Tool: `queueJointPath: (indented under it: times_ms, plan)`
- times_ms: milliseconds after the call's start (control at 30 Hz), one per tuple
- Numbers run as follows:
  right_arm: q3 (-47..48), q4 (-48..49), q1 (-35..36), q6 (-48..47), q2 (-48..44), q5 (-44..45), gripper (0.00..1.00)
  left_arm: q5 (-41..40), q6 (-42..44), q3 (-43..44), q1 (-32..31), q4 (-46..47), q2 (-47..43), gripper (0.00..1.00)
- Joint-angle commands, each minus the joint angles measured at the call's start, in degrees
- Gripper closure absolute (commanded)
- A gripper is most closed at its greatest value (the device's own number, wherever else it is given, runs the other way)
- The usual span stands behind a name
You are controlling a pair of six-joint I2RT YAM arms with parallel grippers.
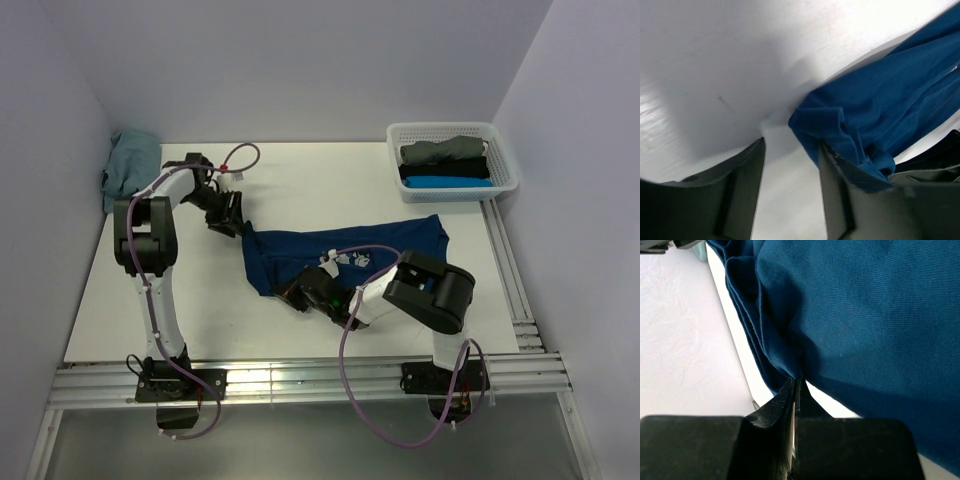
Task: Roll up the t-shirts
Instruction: Roll the tshirt
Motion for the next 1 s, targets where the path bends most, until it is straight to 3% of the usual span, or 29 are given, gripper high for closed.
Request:
queueJointPath:
  times_ms: [0, 233, 467, 633, 667, 700, 767, 800, 833, 967]
  plan:
    - [0.2, -1.0, 0.6, -0.2, -2.5, 2.1, 1.0, 1.9, -1.0, 1.0, -1.3, 1.3, 0.6, 0.46]
    - [1.1, -2.1, 0.5, -0.5, -2.3, 2.0, 1.0, 2.5, -1.6, 1.2, -2.3, 1.8, 1.4, 0.47]
    - [3.2, -3.5, 0.6, -1.6, -2.2, 1.8, 1.0, 2.5, -2.9, 2.5, -3.6, 2.2, 3.0, 0.55]
    - [8.6, -11.4, 0.4, -5.1, -3.6, 2.9, 1.0, 2.4, -3.9, 4.1, -4.6, 2.2, 3.6, 0.78]
    - [9.6, -12.9, 0.4, -5.7, -3.7, 3.6, 0.98, 2.1, -4.0, 4.4, -4.8, 1.9, 3.9, 0.81]
    - [10.5, -14.3, 0.4, -6.7, -4.0, 4.1, 0.96, 1.9, -4.1, 5.1, -5.0, 1.7, 4.1, 0.93]
    - [12.5, -17.9, 0.2, -7.5, -4.8, 5.4, 0.87, 1.5, -4.5, 5.5, -5.2, 1.6, 4.1, 0.99]
    - [13.0, -20.1, 0.2, -8.2, -5.6, 5.8, 0.83, 0.9, -4.8, 5.8, -5.2, 1.5, 4.1, 1.0]
    - [13.7, -21.0, 0.2, -8.6, -6.0, 6.4, 0.71, 0.3, -5.0, 5.9, -5.2, 1.5, 4.0, 1.0]
    - [14.4, -23.8, 0.3, -12.1, -8.8, 8.9, 0.54, -1.2, -5.1, 6.6, -5.3, 1.1, 3.9, 1.0]
